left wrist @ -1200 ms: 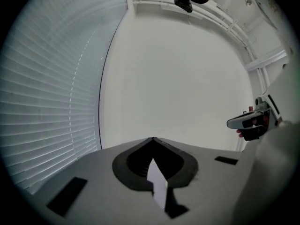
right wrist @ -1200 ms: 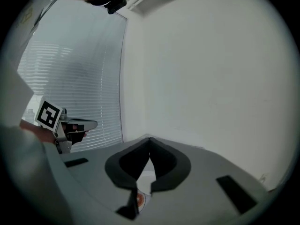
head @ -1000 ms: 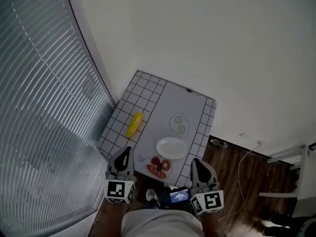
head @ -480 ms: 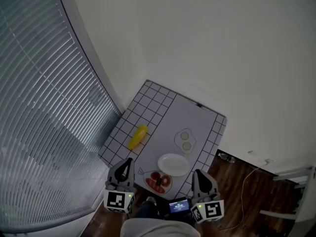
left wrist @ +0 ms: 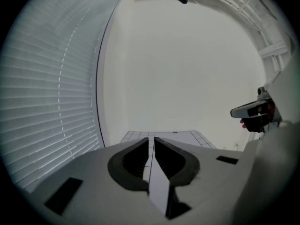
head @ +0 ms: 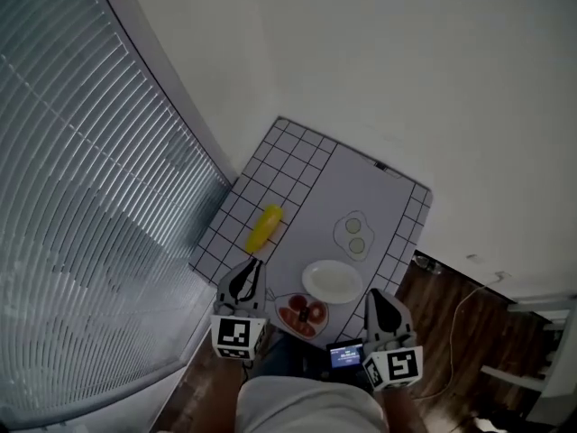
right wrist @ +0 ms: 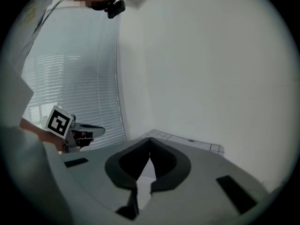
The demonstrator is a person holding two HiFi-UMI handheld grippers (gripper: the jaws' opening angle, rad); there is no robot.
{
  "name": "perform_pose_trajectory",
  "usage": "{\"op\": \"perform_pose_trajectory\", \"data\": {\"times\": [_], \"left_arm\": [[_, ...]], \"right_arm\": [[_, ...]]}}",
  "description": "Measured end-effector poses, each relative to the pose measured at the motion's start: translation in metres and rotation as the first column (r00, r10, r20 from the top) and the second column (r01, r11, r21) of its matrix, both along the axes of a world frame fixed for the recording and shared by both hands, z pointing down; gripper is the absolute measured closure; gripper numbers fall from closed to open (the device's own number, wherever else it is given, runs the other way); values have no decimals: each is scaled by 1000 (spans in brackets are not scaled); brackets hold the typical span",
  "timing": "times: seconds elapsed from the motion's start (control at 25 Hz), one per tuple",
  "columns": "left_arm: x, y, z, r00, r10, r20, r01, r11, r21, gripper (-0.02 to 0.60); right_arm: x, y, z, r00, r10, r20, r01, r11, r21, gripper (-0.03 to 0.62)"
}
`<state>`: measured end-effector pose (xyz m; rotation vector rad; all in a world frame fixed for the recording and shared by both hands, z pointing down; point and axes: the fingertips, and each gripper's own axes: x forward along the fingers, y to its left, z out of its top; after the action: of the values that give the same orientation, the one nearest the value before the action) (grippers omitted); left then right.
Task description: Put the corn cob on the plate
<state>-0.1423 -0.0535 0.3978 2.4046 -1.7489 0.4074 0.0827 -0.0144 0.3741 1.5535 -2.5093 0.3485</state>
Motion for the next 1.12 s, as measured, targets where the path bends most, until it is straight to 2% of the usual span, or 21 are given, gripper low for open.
{"op": "perform_pose_trajectory", "data": {"times": [0.08,0.12,0.56,0.76,0.96,1.12], "left_arm": [[-4,-7,15,1000,15,4,-15,999,-48,480],[-7,-11,21,1000,19,5,-19,998,-67,471],[-18,-45,68,999,36,21,-33,988,-153,436],[-10,-41,90,994,109,21,-100,961,-257,382],[-14,-56,100,990,134,54,-115,958,-263,380],[-18,-63,118,987,143,72,-114,943,-314,343]], "right_arm": [[-2,-1,6,1000,14,-8,-14,1000,-21,588],[-3,-2,9,1000,20,-13,-20,999,-31,588],[-17,-26,45,995,40,-87,-48,994,-95,588],[-23,-26,52,995,45,-93,-57,990,-131,588],[-34,-41,65,995,39,-88,-51,990,-135,588],[-40,-46,78,996,27,-89,-41,987,-157,588]]}}
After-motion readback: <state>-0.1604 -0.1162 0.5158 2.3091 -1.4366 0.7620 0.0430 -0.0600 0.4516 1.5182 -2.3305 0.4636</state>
